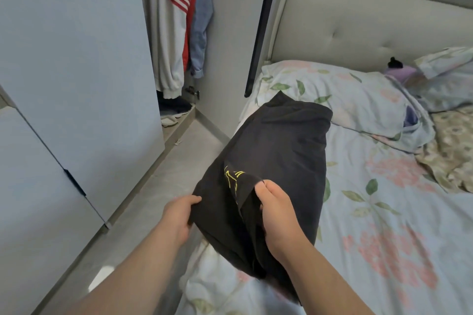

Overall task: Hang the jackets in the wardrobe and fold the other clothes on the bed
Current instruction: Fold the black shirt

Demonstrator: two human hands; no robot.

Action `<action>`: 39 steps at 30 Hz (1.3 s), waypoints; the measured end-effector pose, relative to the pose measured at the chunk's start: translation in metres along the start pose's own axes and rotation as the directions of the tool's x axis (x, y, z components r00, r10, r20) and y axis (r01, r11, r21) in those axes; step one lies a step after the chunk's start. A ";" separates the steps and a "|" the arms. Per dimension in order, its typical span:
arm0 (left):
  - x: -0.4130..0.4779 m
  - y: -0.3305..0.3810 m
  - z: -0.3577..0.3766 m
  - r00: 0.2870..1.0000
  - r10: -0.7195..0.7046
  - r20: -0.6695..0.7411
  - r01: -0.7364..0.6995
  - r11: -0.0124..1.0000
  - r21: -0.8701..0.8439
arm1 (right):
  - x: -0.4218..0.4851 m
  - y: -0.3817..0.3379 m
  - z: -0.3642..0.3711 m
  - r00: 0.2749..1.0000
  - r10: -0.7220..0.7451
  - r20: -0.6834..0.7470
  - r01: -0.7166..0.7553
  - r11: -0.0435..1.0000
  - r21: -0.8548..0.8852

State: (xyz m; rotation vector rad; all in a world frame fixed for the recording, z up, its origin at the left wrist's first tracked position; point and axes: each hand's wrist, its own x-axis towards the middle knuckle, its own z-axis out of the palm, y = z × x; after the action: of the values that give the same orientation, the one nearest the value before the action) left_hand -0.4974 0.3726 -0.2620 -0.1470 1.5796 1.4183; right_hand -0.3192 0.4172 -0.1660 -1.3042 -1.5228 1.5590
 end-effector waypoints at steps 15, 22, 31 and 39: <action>-0.034 0.010 -0.014 0.853 0.422 0.309 -0.514 0.567 0.644 | 0.008 0.009 -0.024 0.999 -0.035 0.011 0.037 0.972 -0.233; -0.043 -0.005 -0.005 0.941 0.183 0.284 -0.323 0.739 0.591 | -0.010 0.023 -0.079 0.901 0.402 -0.162 -0.419 0.710 -0.566; -0.044 0.026 -0.009 0.941 0.037 0.335 0.036 0.977 -0.209 | -0.016 0.014 -0.082 0.798 0.590 -0.125 -0.583 0.807 0.092; -0.018 0.020 -0.013 0.985 -0.056 0.161 0.074 0.991 -0.108 | -0.016 0.016 -0.062 0.843 0.511 -0.168 -0.486 0.858 0.166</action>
State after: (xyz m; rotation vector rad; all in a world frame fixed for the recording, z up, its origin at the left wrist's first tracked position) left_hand -0.5084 0.3596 -0.2372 -0.1492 1.3545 1.4330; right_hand -0.2535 0.4232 -0.1691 -1.8321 -0.9851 1.7199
